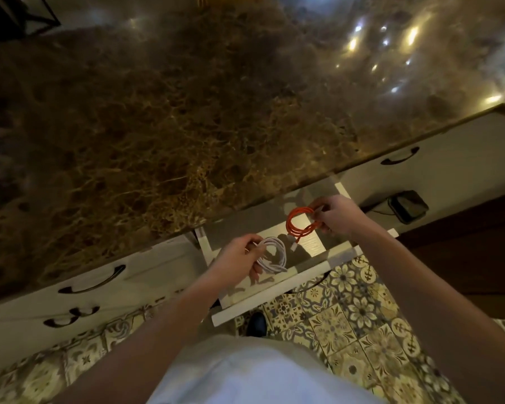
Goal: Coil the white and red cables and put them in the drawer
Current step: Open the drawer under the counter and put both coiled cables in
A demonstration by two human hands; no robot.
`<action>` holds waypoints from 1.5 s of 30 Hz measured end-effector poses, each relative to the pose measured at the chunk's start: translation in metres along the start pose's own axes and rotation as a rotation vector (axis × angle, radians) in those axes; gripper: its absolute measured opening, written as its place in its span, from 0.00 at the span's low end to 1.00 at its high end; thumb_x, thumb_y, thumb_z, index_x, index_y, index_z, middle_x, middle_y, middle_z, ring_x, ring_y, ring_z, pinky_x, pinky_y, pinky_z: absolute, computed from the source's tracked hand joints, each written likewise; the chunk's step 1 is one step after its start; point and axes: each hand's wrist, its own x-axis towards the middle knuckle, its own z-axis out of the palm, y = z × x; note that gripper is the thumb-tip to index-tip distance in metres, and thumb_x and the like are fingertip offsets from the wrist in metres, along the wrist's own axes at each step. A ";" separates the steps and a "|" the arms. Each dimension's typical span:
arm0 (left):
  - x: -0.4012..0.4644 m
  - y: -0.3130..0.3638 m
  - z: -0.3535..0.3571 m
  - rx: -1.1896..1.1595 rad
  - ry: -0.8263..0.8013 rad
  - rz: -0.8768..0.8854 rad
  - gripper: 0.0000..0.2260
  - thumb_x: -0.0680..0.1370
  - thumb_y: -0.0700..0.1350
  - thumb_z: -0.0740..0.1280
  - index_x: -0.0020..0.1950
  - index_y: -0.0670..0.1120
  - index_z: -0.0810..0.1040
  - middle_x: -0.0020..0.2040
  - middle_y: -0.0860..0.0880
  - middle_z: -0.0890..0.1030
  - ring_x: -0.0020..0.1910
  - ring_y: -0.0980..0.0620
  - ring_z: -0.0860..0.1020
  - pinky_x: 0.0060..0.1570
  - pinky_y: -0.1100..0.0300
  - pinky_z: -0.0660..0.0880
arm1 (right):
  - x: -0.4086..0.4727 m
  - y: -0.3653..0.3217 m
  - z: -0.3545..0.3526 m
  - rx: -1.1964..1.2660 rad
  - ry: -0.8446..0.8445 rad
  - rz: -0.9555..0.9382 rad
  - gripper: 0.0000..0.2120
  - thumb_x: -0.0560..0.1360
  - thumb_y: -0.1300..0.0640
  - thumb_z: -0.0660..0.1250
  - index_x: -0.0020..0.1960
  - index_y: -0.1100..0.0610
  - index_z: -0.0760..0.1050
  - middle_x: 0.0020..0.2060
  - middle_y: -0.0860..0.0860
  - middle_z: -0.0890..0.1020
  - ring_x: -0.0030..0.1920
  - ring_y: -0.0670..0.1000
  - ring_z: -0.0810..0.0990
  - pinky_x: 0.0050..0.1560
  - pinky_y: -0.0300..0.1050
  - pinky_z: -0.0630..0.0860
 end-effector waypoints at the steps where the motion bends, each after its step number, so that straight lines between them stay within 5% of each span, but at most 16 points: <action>1: 0.005 -0.004 0.003 -0.004 0.007 -0.025 0.03 0.85 0.45 0.65 0.57 0.53 0.78 0.41 0.44 0.83 0.37 0.47 0.84 0.47 0.42 0.85 | 0.004 0.003 0.001 -0.024 -0.003 0.009 0.12 0.82 0.62 0.67 0.64 0.56 0.80 0.44 0.56 0.86 0.39 0.51 0.84 0.35 0.43 0.80; 8: 0.038 -0.013 0.016 -0.018 0.098 -0.171 0.08 0.87 0.44 0.60 0.66 0.46 0.73 0.43 0.42 0.83 0.31 0.51 0.80 0.24 0.65 0.75 | 0.025 0.012 0.009 -0.209 -0.037 0.023 0.14 0.80 0.64 0.66 0.63 0.53 0.82 0.45 0.53 0.85 0.44 0.53 0.85 0.50 0.53 0.85; 15: 0.074 -0.022 0.023 -0.072 0.101 -0.305 0.05 0.87 0.40 0.58 0.59 0.45 0.72 0.41 0.40 0.81 0.28 0.49 0.77 0.33 0.57 0.74 | 0.053 0.009 0.019 -0.272 -0.198 0.097 0.11 0.82 0.61 0.65 0.62 0.54 0.83 0.38 0.52 0.84 0.42 0.54 0.86 0.50 0.52 0.86; 19: 0.084 -0.024 0.028 -0.042 0.081 -0.371 0.04 0.87 0.41 0.57 0.60 0.47 0.71 0.41 0.41 0.81 0.22 0.53 0.78 0.22 0.64 0.71 | 0.070 0.011 0.031 -0.295 -0.278 0.133 0.11 0.83 0.62 0.64 0.61 0.57 0.82 0.38 0.53 0.83 0.43 0.57 0.84 0.53 0.55 0.85; 27: 0.094 -0.032 0.031 0.186 0.111 -0.343 0.07 0.84 0.41 0.59 0.55 0.49 0.76 0.53 0.38 0.84 0.48 0.37 0.86 0.45 0.44 0.84 | 0.084 0.023 0.051 -0.257 -0.293 0.178 0.08 0.79 0.62 0.68 0.55 0.58 0.84 0.49 0.61 0.87 0.49 0.63 0.88 0.51 0.63 0.86; 33: 0.099 -0.036 0.027 0.479 0.157 -0.174 0.10 0.81 0.37 0.65 0.54 0.43 0.86 0.55 0.39 0.86 0.55 0.38 0.83 0.49 0.52 0.77 | 0.084 0.029 0.053 -0.238 -0.295 0.183 0.07 0.76 0.55 0.74 0.54 0.54 0.84 0.48 0.59 0.87 0.48 0.61 0.87 0.50 0.58 0.86; 45: 0.099 -0.045 0.027 0.904 0.201 -0.054 0.11 0.83 0.47 0.68 0.64 0.48 0.84 0.63 0.44 0.82 0.63 0.42 0.80 0.56 0.54 0.76 | 0.069 0.020 0.040 -0.251 -0.282 0.184 0.15 0.75 0.51 0.76 0.57 0.58 0.81 0.46 0.58 0.87 0.47 0.59 0.88 0.49 0.60 0.87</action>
